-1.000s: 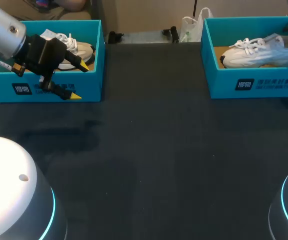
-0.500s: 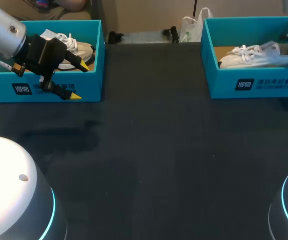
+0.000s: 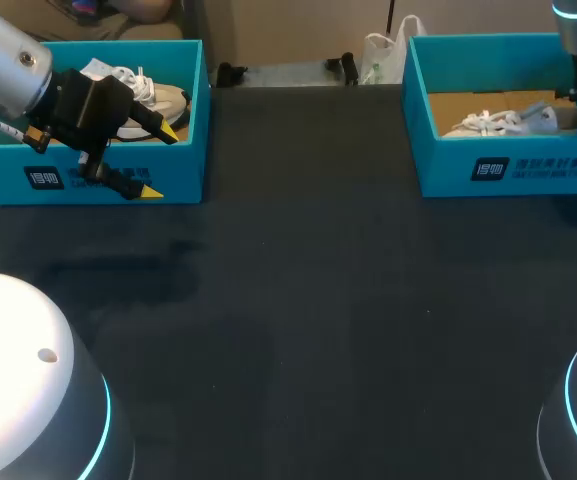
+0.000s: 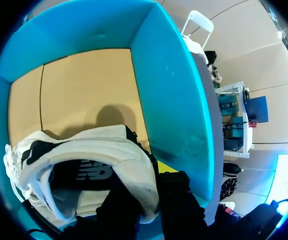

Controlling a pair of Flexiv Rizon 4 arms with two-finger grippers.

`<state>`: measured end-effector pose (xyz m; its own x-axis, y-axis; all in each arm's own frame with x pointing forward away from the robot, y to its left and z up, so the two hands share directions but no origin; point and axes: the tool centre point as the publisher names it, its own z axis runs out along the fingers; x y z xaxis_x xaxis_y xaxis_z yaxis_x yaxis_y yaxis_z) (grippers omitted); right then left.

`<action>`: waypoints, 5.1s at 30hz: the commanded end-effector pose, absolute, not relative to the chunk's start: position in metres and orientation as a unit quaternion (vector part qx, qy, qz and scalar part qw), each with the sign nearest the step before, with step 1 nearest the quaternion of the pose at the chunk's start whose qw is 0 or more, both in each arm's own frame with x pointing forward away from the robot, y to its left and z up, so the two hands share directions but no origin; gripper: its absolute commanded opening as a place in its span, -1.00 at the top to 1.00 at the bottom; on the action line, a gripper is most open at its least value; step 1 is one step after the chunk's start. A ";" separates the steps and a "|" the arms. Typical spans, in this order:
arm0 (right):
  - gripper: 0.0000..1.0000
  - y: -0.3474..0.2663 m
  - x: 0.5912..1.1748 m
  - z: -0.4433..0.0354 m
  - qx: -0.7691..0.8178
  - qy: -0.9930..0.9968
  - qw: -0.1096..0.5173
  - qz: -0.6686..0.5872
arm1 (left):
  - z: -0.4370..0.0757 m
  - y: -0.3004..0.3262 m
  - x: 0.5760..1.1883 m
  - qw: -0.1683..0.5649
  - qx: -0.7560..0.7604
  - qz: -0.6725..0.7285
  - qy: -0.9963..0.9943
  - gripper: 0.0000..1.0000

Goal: Take the shoe out of the shoebox, open the shoe tongue, remove and reinsert the insole, then place the shoe into the shoebox

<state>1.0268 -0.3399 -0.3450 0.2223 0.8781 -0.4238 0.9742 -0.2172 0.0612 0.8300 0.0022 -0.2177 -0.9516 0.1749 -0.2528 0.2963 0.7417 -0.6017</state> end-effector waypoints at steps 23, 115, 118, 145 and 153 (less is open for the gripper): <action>0.22 -0.342 1.023 -0.366 0.775 0.594 0.158 -0.146 | -0.217 0.002 0.830 0.090 0.127 -0.334 0.930 -1.00; -1.00 -0.261 0.955 -0.241 0.819 0.560 0.127 -0.021 | -0.186 0.074 0.899 0.057 0.530 -0.120 0.838 -1.00; -1.00 -0.261 0.955 -0.241 0.819 0.560 0.127 -0.021 | -0.186 0.074 0.899 0.057 0.530 -0.120 0.838 -1.00; -1.00 -0.261 0.955 -0.241 0.819 0.560 0.127 -0.021 | -0.205 0.165 0.984 0.040 0.700 -0.011 0.713 -1.00; -1.00 -0.261 0.955 -0.241 0.819 0.560 0.127 -0.021 | -0.214 0.201 1.016 0.046 0.722 0.044 0.688 -1.00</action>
